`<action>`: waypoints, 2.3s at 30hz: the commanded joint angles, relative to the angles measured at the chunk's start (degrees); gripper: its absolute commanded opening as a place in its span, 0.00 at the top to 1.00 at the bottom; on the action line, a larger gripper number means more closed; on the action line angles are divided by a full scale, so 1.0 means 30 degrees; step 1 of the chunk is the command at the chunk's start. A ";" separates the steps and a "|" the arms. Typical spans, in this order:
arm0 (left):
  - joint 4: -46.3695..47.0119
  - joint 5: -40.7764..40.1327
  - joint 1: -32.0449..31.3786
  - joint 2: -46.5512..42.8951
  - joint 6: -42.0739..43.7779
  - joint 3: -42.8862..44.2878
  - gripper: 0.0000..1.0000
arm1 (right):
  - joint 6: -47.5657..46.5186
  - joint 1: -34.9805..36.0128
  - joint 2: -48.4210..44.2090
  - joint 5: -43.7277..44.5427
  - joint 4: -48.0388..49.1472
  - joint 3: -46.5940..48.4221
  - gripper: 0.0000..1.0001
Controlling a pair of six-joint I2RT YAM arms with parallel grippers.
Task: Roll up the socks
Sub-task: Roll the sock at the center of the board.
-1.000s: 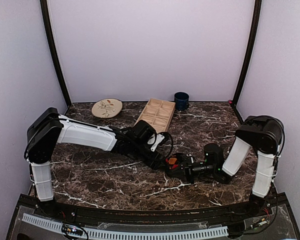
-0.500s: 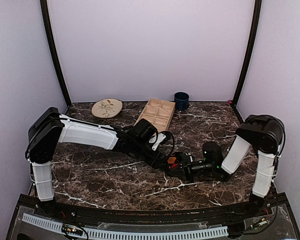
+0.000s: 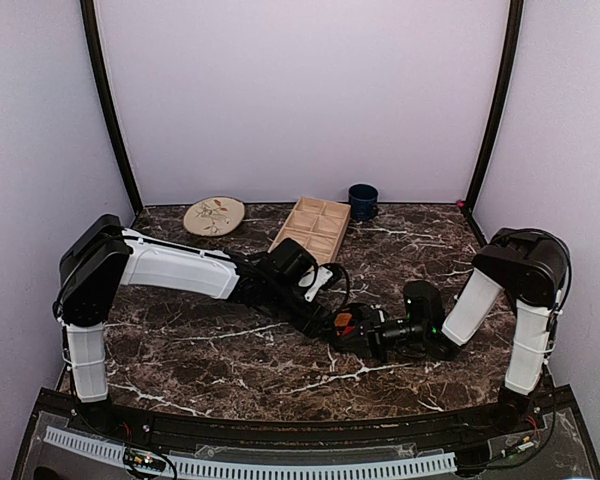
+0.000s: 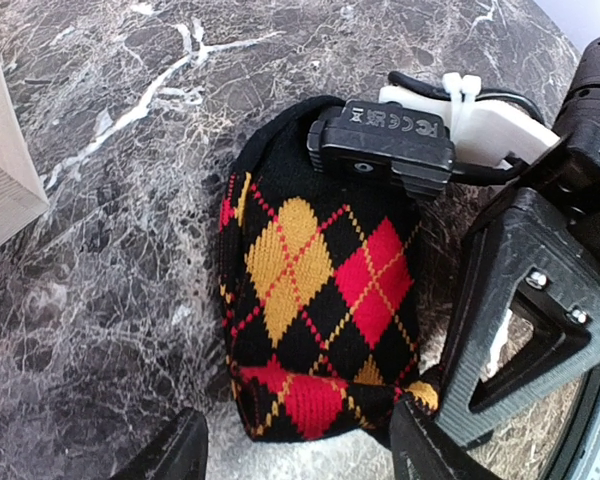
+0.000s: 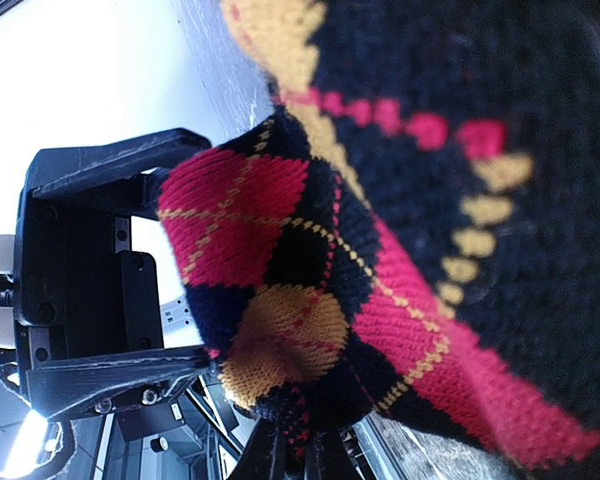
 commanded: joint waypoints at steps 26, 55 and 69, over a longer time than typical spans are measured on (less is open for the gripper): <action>-0.1089 0.0217 0.1027 0.2086 -0.0216 0.1289 0.36 | -0.5518 -0.1637 -0.1212 -0.1219 -0.9576 0.2248 0.94; -0.3385 0.0623 0.1165 0.5188 -0.0691 0.4969 0.39 | -0.8776 -0.3050 -0.1437 -0.0979 -1.4012 0.3107 0.84; -0.4614 0.0581 0.1193 0.6581 -0.0692 0.6217 0.40 | -1.3991 -0.3528 -0.2316 0.1586 -2.1170 0.5336 0.73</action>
